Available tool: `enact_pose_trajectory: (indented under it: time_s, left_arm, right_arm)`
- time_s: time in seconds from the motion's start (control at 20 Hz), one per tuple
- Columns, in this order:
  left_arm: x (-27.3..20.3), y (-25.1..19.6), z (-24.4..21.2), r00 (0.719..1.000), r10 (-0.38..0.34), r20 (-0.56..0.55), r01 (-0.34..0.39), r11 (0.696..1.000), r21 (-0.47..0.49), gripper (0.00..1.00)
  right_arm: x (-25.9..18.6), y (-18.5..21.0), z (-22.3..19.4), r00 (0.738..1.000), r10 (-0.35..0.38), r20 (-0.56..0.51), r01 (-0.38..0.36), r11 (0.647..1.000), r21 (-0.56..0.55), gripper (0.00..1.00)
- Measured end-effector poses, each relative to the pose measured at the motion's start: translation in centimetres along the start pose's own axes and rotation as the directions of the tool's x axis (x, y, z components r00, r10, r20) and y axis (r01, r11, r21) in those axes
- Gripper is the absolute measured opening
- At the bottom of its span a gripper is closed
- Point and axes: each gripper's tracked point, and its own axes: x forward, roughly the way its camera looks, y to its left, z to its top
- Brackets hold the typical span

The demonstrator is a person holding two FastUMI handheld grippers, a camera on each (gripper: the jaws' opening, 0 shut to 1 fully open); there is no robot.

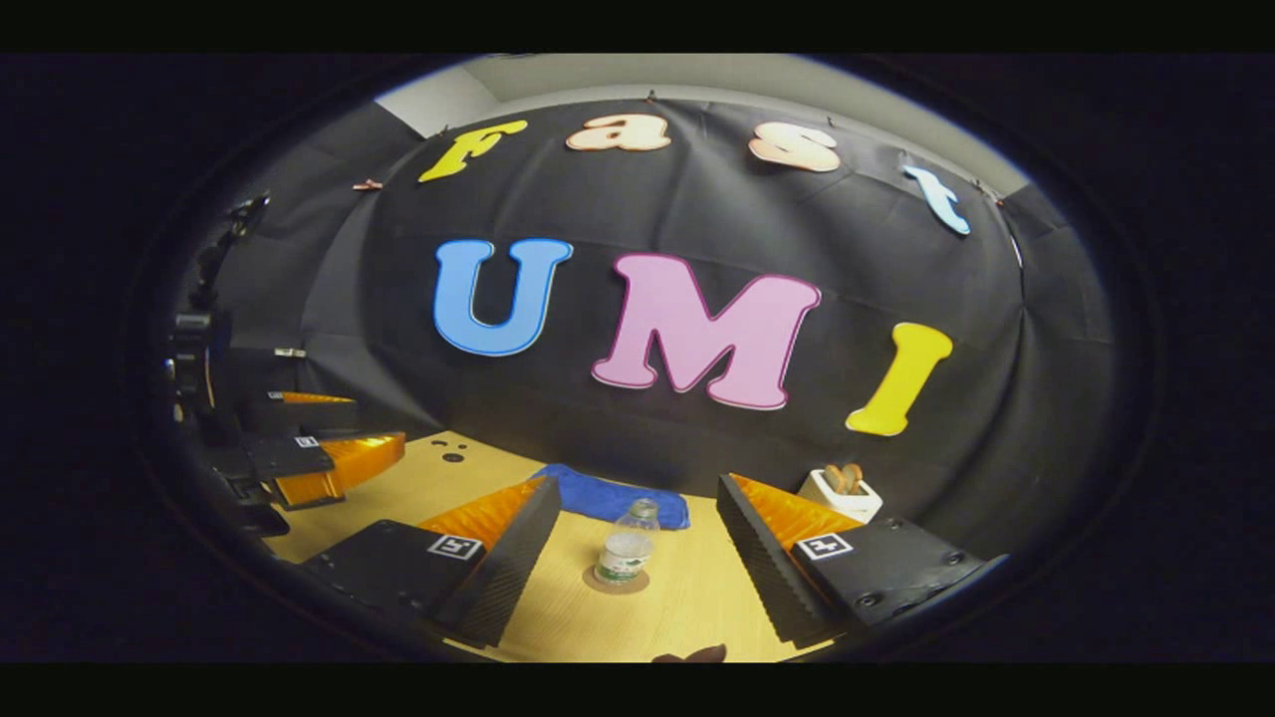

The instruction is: Open the teacup lid with one hand, grasp the water bottle and pour water into the teacup with the other hand; after pouring, place the water bottle on the coaster and then close the teacup lid.

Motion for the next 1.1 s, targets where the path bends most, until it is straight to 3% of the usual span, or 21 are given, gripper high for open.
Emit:
enact_pose_trajectory:
  time_s: [0.45, 0.65, 1.1]
  left_arm:
    - [8.9, -0.1, -12.1, 0.997, 0.068, -0.032, -0.069, 0.997, -0.039, 0.93]
    - [11.5, -0.5, -15.9, 0.996, 0.076, -0.053, -0.078, 0.996, -0.033, 0.91]
    - [13.5, -1.8, -20.1, 0.989, 0.054, -0.136, -0.053, 0.999, 0.01, 0.67]
  right_arm:
    - [5.3, -2.8, -9.0, 0.997, -0.081, -0.02, 0.081, 0.997, 0.017, 0.98]
    - [6.7, -3.4, -12.7, 0.994, -0.102, -0.04, 0.101, 0.995, -0.025, 0.98]
    - [7.4, -2.2, -14.5, 0.996, -0.078, -0.054, 0.077, 0.997, -0.005, 0.98]
